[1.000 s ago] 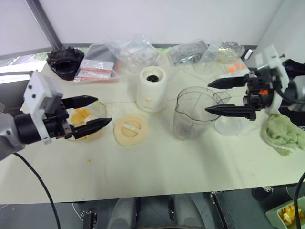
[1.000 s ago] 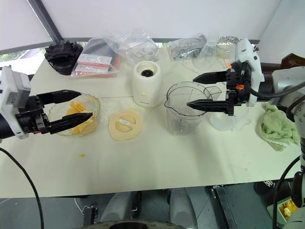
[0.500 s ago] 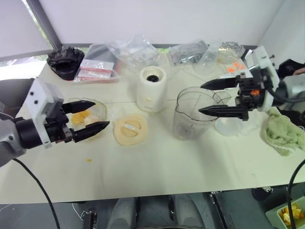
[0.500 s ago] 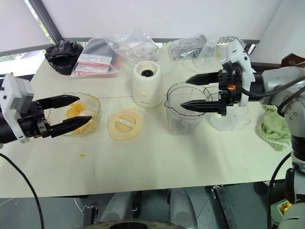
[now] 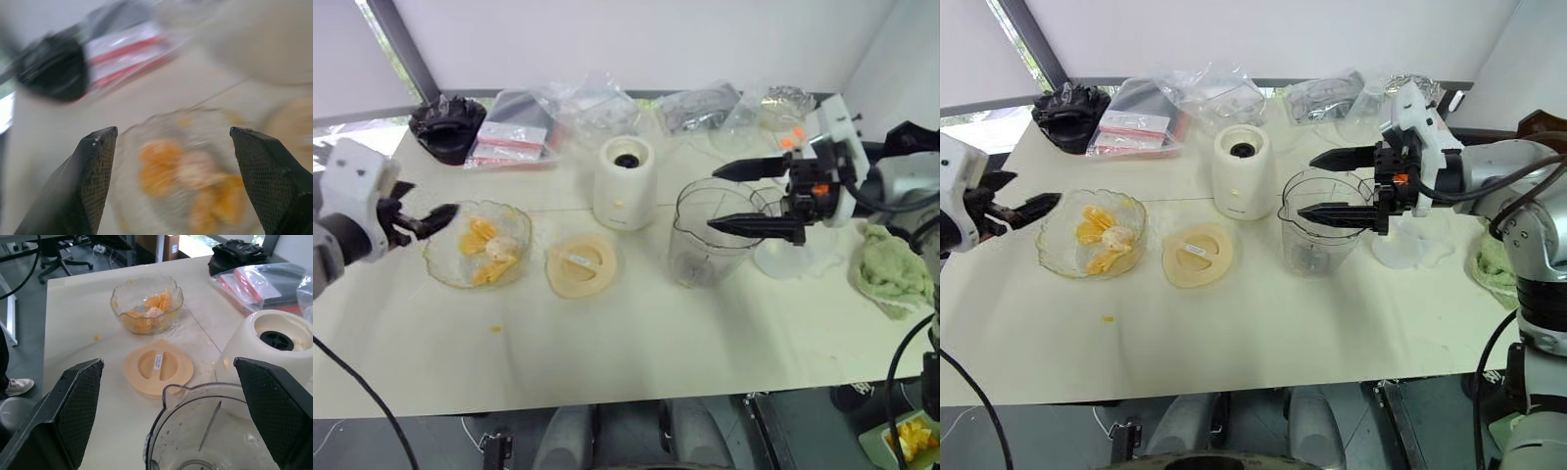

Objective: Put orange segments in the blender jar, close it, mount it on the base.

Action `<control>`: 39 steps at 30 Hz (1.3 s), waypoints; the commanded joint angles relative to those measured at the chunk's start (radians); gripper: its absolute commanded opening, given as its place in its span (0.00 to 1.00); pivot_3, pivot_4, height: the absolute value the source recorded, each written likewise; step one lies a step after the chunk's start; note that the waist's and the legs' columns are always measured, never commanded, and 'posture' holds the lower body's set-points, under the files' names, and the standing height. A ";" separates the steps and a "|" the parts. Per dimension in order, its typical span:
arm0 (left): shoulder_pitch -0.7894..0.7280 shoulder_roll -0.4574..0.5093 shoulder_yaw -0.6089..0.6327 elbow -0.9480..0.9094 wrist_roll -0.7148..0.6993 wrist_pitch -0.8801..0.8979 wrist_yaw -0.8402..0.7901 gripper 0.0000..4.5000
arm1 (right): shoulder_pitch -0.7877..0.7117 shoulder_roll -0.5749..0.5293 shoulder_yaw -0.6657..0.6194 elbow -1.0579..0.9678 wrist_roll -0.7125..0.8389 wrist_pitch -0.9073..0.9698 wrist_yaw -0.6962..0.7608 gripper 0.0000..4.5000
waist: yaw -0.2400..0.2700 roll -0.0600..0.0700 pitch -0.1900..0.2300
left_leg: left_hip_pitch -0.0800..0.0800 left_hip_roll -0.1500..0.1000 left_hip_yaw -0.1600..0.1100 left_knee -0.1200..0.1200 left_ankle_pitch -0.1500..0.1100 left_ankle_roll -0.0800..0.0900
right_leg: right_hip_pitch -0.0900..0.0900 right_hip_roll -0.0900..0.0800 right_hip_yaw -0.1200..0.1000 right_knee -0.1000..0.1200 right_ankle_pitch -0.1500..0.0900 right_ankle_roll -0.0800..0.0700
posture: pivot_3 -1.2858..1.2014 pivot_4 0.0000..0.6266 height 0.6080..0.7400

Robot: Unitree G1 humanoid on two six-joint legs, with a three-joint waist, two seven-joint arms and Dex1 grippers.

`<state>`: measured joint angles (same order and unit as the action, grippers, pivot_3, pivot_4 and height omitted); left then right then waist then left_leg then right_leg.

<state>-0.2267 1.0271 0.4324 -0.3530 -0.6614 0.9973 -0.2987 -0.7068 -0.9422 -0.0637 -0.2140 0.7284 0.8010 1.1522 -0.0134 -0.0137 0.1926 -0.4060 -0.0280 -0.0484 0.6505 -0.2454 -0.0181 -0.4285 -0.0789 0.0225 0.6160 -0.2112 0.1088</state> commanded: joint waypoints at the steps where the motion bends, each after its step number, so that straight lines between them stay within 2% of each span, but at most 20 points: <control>1: -0.082 -0.107 -0.055 -0.008 0.054 0.123 0.164 0.85 | -0.014 -0.005 -0.030 -0.034 0.019 0.009 -0.005 0.99 | 0.004 0.000 0.000 | 0.000 0.000 -0.001 0.000 0.000 0.000 | 0.000 0.000 0.000 0.000 0.000 0.001 | 0.52 0.24 1.00; 4: -0.145 -0.230 -0.073 -0.007 0.094 0.203 0.266 0.85 | -0.023 -0.008 -0.034 -0.039 0.025 0.017 -0.011 0.99 | 0.004 -0.002 0.000 | -0.001 -0.002 -0.005 0.001 0.000 0.000 | 0.000 -0.001 0.000 0.000 0.002 0.003 | 0.52 0.24 1.00; 9: -0.265 -0.493 -0.034 0.040 0.193 0.296 0.478 0.85 | -0.019 -0.011 -0.042 -0.059 0.030 0.032 -0.031 0.99 | 0.005 -0.003 0.000 | -0.001 -0.002 -0.007 0.003 0.000 -0.001 | 0.001 -0.001 -0.001 0.002 0.002 0.003 | 0.52 0.24 1.00; 14: -0.311 -0.600 -0.032 0.069 0.283 0.290 0.551 0.85 | -0.044 -0.019 -0.051 -0.079 0.058 0.079 -0.059 0.99 | 0.001 -0.003 0.000 | -0.001 -0.006 -0.008 0.002 0.000 -0.001 | 0.000 -0.001 -0.001 0.002 0.002 0.003 | 0.52 0.24 1.00; 19: -0.309 -0.577 -0.099 0.064 0.288 0.284 0.453 0.85 | -0.076 -0.031 -0.040 -0.073 0.056 0.104 -0.057 0.99 | 0.003 -0.003 0.000 | -0.001 -0.007 -0.008 0.002 0.001 -0.001 | 0.000 -0.002 -0.001 0.002 0.002 0.003 | 0.52 0.24 1.00; 22: -0.337 -0.516 -0.085 0.085 0.246 0.372 0.359 0.85 | -0.085 -0.029 -0.030 -0.073 0.053 0.111 -0.055 0.99 | 0.003 -0.003 0.000 | -0.001 -0.008 -0.008 0.003 0.001 -0.001 | 0.000 -0.002 -0.001 0.002 0.002 0.003 | 0.52 0.24 1.00; 25: -0.395 -0.397 -0.098 0.129 0.197 0.497 0.241 0.85 | -0.095 -0.012 -0.019 -0.072 0.047 0.109 -0.064 0.99 | 0.001 -0.003 0.000 | -0.002 -0.008 -0.008 0.003 0.001 -0.001 | 0.000 -0.002 -0.002 0.002 0.002 0.003 | 0.52 0.24 1.00; 29: -0.427 -0.334 -0.140 0.182 0.222 0.472 0.189 0.85 | -0.084 -0.004 -0.023 -0.077 0.050 0.103 -0.073 0.99 | 0.000 -0.003 0.000 | -0.001 -0.008 -0.008 0.002 0.001 -0.001 | 0.000 -0.002 -0.002 0.002 0.002 0.003 | 0.52 0.24 1.00; 33: -0.466 -0.362 -0.136 0.269 0.290 0.420 0.231 0.85 | -0.068 0.004 -0.024 -0.085 0.046 0.095 -0.081 0.99 | 0.003 -0.003 0.000 | -0.001 -0.008 -0.009 0.002 0.001 -0.002 | 0.000 -0.003 -0.002 0.002 0.002 0.003 | 0.52 0.24 1.00; 39: -0.496 -0.501 -0.073 0.346 0.388 0.338 0.363 0.85 | -0.048 -0.006 -0.044 -0.100 0.056 0.099 -0.091 0.99 | 0.004 -0.003 0.000 | -0.002 -0.008 -0.010 0.002 0.001 -0.002 | 0.000 -0.004 -0.002 0.002 0.002 0.004 | 0.52 0.24 1.00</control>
<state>-0.7043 0.5371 0.3278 -0.0097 -0.3122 1.3789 0.0197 -0.7526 -0.9356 -0.0647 -0.2811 0.7699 0.9096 1.0642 -0.0090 -0.0169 0.1928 -0.4077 -0.0362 -0.0581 0.6529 -0.2444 -0.0200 -0.4284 -0.0829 0.0206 0.6176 -0.2089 0.1127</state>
